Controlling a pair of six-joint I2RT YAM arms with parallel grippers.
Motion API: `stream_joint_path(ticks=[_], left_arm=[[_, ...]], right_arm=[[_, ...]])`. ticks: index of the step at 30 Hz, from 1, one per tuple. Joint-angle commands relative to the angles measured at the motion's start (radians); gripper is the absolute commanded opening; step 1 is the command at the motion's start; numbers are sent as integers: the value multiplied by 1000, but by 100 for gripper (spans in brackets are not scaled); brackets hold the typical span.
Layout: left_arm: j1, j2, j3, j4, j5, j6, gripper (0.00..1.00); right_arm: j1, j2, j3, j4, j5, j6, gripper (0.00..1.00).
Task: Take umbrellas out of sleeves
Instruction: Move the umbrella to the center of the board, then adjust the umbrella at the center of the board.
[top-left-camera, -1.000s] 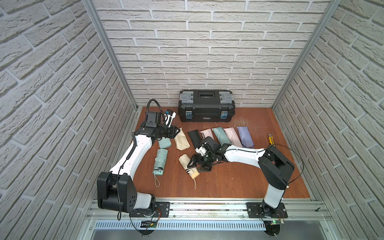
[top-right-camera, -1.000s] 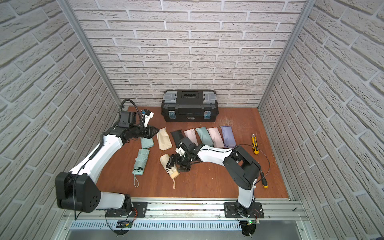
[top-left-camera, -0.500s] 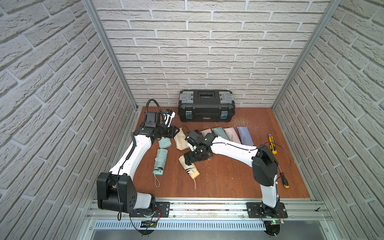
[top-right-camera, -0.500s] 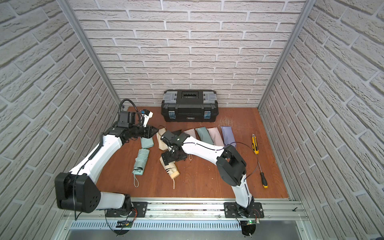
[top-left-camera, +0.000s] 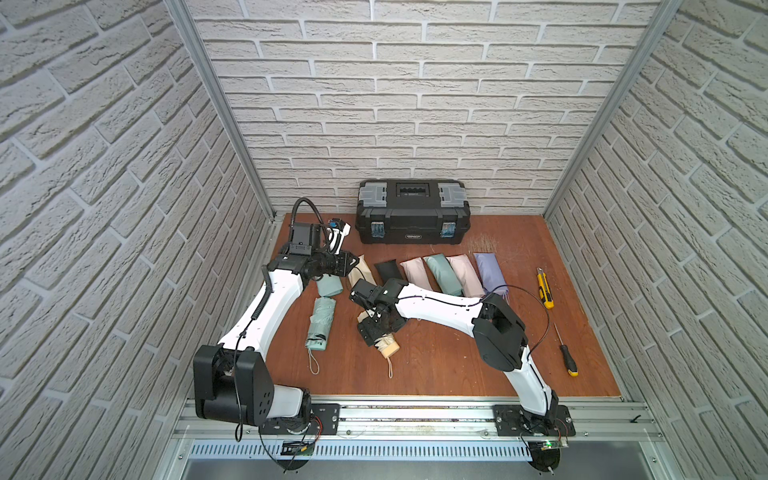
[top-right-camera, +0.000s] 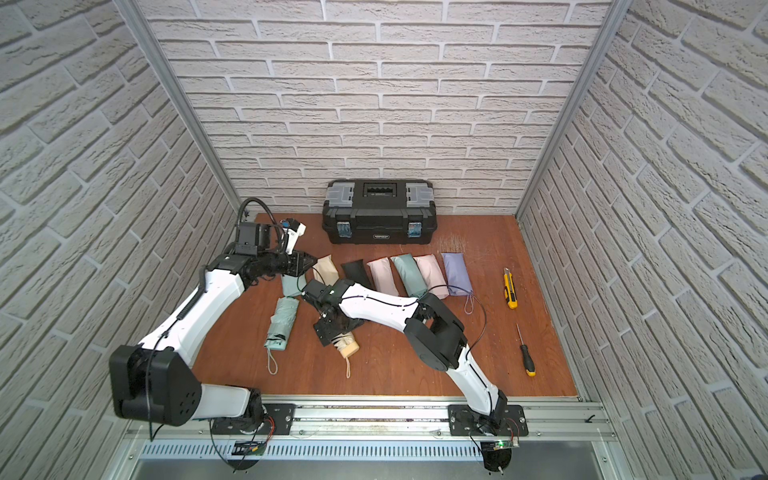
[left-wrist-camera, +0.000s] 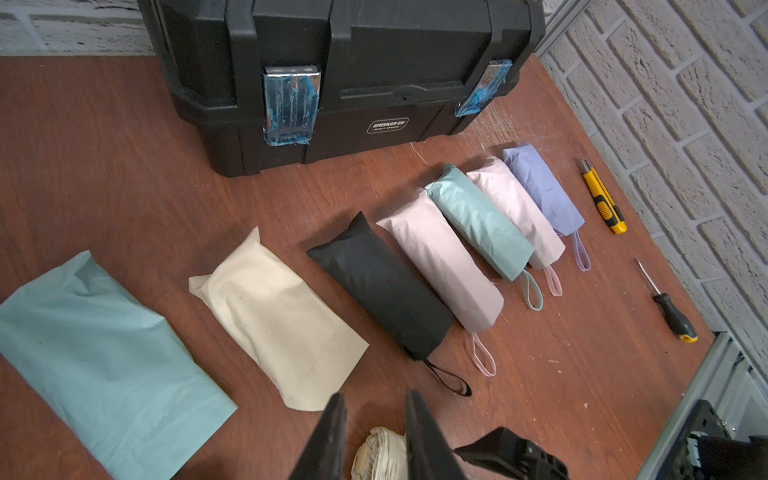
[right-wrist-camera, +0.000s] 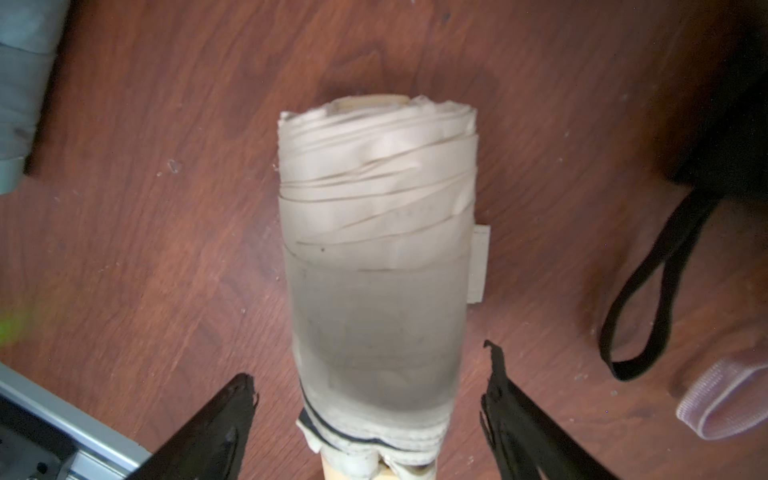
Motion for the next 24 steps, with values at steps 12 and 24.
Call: stream_joint_path(ticks=[12, 24], left_arm=[[12, -17, -4, 16, 11, 1, 27], [13, -17, -3, 15, 10, 0, 27]], right_arm=[[46, 84, 74, -84, 166, 97, 77], [36, 139, 169, -76, 56, 229, 62]])
